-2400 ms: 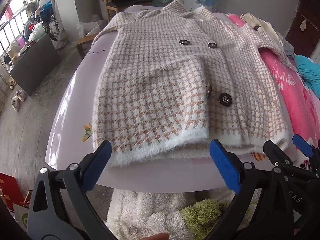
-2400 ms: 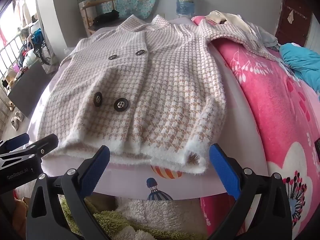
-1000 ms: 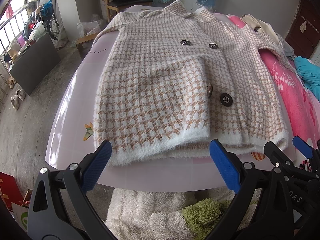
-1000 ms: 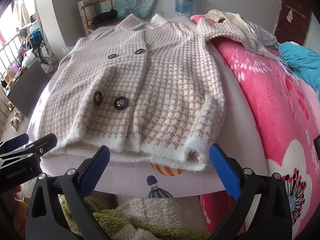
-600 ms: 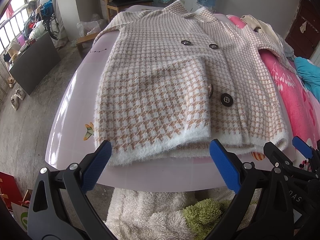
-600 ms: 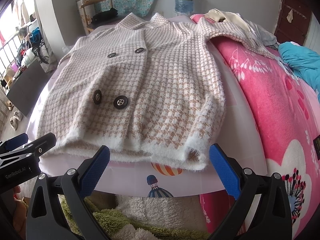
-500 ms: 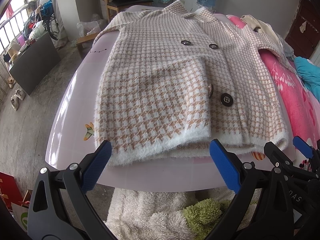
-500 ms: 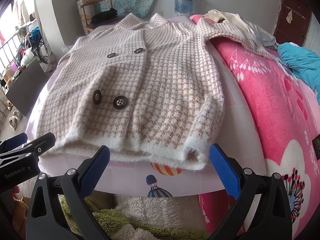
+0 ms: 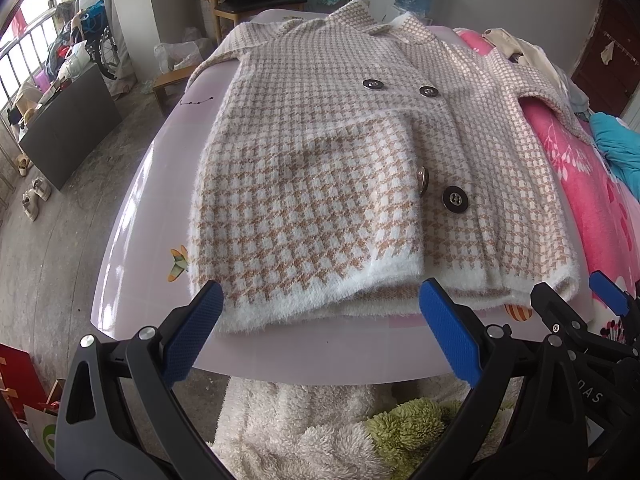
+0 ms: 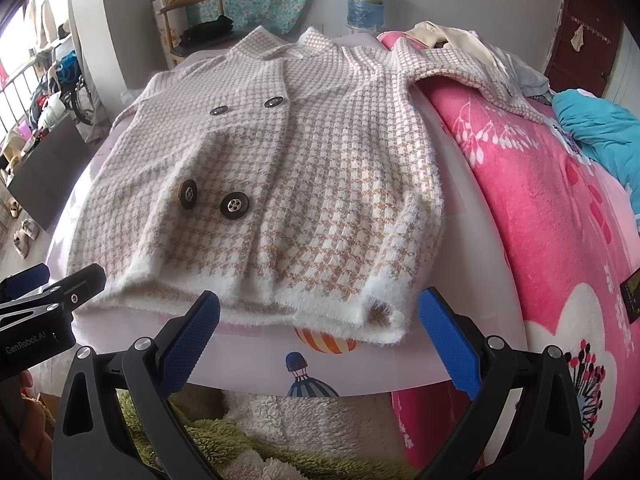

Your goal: Fold large clothes

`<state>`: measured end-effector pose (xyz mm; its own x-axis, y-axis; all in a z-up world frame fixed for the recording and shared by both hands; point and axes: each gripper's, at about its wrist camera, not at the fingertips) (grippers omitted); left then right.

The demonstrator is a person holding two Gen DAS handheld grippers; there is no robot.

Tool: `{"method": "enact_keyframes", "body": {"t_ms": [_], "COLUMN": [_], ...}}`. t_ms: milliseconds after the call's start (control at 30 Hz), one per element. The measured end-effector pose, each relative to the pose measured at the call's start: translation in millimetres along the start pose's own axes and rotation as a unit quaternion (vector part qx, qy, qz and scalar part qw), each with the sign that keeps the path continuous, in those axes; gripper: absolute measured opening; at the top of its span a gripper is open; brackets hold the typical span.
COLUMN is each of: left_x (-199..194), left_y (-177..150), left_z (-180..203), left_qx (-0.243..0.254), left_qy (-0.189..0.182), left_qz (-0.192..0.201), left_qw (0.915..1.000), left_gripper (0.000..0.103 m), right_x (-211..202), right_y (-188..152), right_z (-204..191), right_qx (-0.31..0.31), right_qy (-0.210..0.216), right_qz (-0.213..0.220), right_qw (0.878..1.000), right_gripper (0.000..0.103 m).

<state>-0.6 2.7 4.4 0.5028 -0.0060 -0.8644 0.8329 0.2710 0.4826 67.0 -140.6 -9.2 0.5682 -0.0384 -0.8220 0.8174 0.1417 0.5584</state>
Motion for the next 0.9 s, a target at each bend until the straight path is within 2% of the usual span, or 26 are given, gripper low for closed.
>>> {"method": "enact_keyframes", "body": {"t_ms": [333,500,633,767,800,900], "left_x": [9,16,19,23,25,36], "left_y": [0,5,9,13,13,18], "left_z": [1,-6,-19,-38,-43,-52], "left_qx": [0.003,-0.004,-0.006,0.002,0.002,0.01], "left_qy": [0.002,0.01,-0.02,-0.096,-0.102,-0.073], "left_qz": [0.0,0.014,0.039,0.046,0.044,0.033], "left_qw": [1.0,0.9998,0.999,0.9944,0.9938,0.9967], "left_gripper": [0.095,0.095,0.095,0.095,0.095,0.095], "right_x": [7,9,11,17,18,28], "right_y": [-1,-1,-2,-5,-7,-10], "right_z": [3,15,33,58,64,82], "right_qx": [0.006,0.021,0.033,0.055,0.059,0.084], "right_qy": [0.006,0.013,0.014,0.019,0.022,0.049], "right_qz": [-0.006,0.001,0.008,0.004,0.003,-0.01], "right_qw": [1.0,1.0,0.999,0.998,0.998,0.995], "right_gripper": [0.097,0.097,0.097,0.097,0.097,0.097]}}
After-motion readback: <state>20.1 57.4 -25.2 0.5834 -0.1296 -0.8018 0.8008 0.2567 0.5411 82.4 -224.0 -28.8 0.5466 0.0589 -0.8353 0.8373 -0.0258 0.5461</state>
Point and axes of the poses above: each gripper's, at about its wrist camera, not at the fingertips, and x roughly the way its jaws point, z to its right, y to its top, and after that the axes turned 9 degrees about -x, right-handed
